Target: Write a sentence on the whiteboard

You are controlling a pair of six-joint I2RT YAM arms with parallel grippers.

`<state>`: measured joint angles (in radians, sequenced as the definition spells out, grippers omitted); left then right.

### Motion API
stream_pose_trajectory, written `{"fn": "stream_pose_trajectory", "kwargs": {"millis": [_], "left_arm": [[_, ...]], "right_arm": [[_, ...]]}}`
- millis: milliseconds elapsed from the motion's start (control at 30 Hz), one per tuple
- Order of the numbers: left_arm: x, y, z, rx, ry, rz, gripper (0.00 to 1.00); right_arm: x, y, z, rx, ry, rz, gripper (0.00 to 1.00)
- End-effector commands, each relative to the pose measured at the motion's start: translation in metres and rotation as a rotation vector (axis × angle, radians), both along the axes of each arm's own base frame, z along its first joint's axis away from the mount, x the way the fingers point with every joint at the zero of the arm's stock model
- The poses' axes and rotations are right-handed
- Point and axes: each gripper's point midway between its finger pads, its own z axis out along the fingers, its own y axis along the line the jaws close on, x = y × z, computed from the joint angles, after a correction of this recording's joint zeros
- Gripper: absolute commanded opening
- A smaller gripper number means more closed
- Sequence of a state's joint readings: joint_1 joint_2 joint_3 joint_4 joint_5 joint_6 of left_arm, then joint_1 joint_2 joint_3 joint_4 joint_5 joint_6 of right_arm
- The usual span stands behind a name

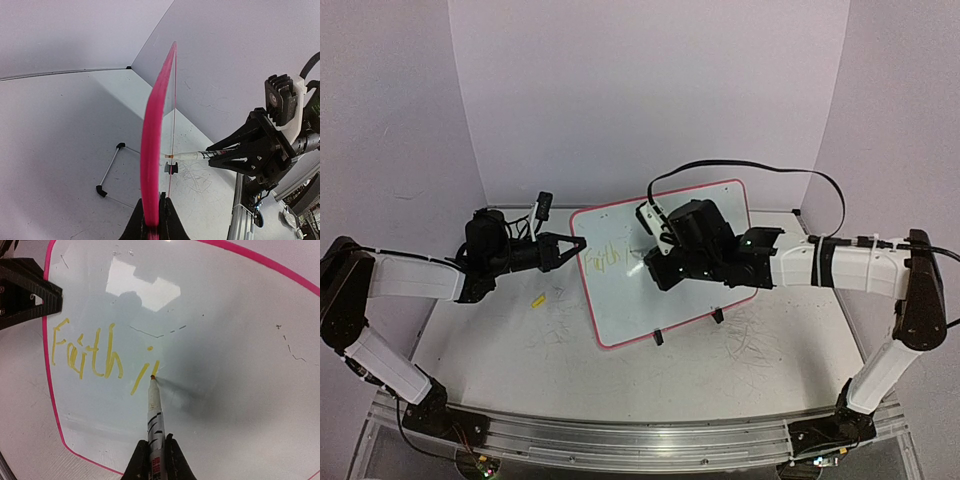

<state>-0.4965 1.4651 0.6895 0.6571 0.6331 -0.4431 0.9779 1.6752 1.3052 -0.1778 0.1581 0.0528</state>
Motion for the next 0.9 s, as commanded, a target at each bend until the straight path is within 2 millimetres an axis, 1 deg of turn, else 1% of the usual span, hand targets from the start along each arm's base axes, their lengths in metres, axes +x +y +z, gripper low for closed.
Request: {"fn": "stream_pose_trajectory", "kwargs": {"millis": [0, 167, 300, 567, 767, 867], "left_arm": [[0.002, 0.005, 0.002, 0.025, -0.051, 0.025, 0.0], [0.001, 0.005, 0.002, 0.025, -0.049, 0.024, 0.0], [0.0, 0.005, 0.002, 0.025, -0.049, 0.023, 0.0], [0.0, 0.005, 0.002, 0.023, -0.049, 0.023, 0.0], [-0.001, 0.006, 0.002, 0.024, -0.049, 0.023, 0.0], [-0.001, 0.006, 0.001, 0.026, -0.046, 0.022, 0.0]], "right_arm": [[-0.005, -0.008, -0.004, 0.003, 0.023, -0.01, 0.0], [-0.007, -0.009, -0.006, 0.002, 0.032, -0.006, 0.0], [-0.004, -0.009, -0.003, 0.002, 0.022, -0.019, 0.0], [0.006, -0.001, 0.016, 0.047, -0.024, -0.036, 0.0], [0.012, 0.0, 0.024, 0.056, -0.053, -0.052, 0.0], [0.013, 0.001, 0.025, 0.054, -0.059, -0.053, 0.0]]}}
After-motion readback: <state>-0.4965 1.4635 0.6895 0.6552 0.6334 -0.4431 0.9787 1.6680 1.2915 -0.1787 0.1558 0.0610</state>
